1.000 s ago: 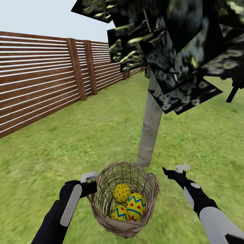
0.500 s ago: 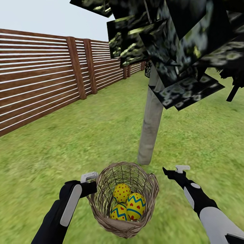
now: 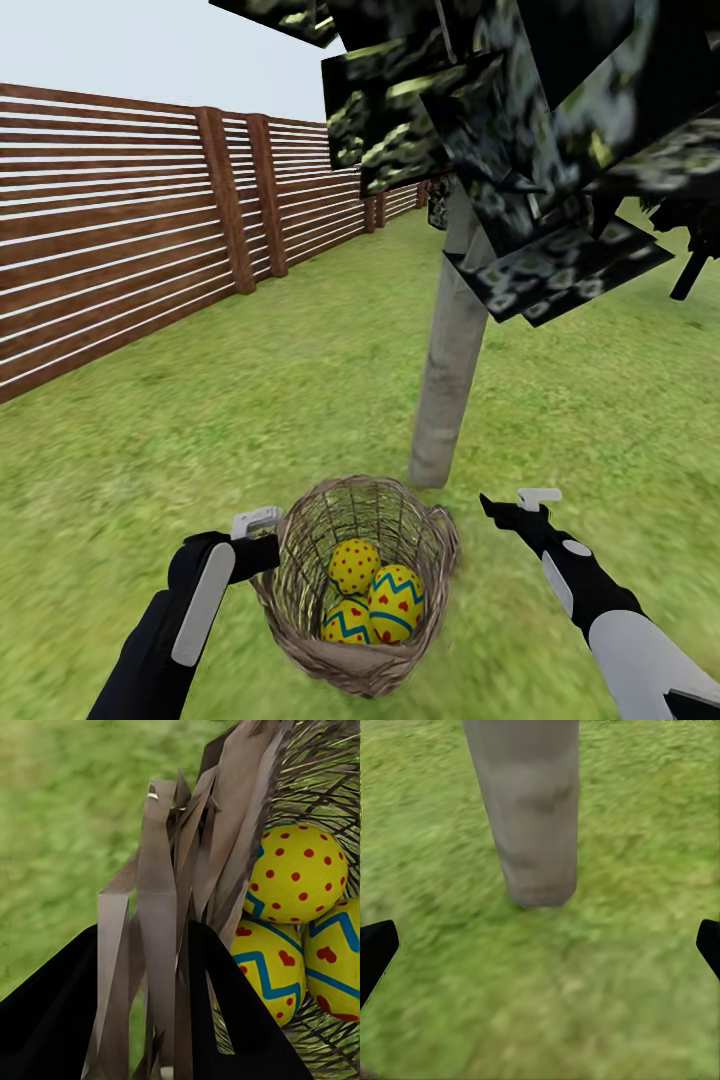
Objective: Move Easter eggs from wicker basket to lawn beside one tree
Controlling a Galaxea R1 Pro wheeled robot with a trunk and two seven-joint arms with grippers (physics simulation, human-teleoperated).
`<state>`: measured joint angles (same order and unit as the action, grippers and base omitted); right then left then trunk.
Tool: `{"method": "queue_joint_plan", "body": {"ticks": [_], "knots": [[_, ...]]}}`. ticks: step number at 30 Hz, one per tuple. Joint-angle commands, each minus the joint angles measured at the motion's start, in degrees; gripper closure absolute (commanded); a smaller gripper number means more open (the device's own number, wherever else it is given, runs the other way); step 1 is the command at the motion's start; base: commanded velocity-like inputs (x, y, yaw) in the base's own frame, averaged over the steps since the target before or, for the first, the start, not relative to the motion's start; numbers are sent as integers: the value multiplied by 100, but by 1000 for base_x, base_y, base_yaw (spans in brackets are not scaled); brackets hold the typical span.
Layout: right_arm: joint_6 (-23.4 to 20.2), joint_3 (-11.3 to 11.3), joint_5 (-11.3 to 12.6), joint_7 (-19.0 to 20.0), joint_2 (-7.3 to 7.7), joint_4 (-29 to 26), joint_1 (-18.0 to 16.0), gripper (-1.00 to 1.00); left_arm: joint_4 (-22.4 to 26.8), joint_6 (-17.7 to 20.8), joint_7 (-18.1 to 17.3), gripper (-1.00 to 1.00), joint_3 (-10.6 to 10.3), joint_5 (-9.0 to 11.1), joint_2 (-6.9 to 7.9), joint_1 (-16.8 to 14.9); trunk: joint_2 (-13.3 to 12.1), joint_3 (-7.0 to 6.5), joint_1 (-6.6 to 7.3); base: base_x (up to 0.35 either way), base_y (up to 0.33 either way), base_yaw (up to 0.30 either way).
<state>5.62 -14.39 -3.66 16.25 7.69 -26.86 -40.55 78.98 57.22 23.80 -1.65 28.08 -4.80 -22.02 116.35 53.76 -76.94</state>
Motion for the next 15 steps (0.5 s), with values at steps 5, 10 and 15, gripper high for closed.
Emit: {"method": "queue_joint_plan", "body": {"ticks": [5,10,15], "knots": [[35,-45,-40,38,-14,-1,-4,-100,4,-8,54,100,6,128,-3,-4,2,5,-1,224,214,0],[35,-42,-39,44,-22,3,-3,-100,2,-9,54,100,5,128,-2,-4,2,-10,-1,226,215,-110],[35,-43,-39,45,-21,3,-3,-100,4,-8,54,100,6,128,-1,-4,2,-40,-1,227,215,-225]]}}
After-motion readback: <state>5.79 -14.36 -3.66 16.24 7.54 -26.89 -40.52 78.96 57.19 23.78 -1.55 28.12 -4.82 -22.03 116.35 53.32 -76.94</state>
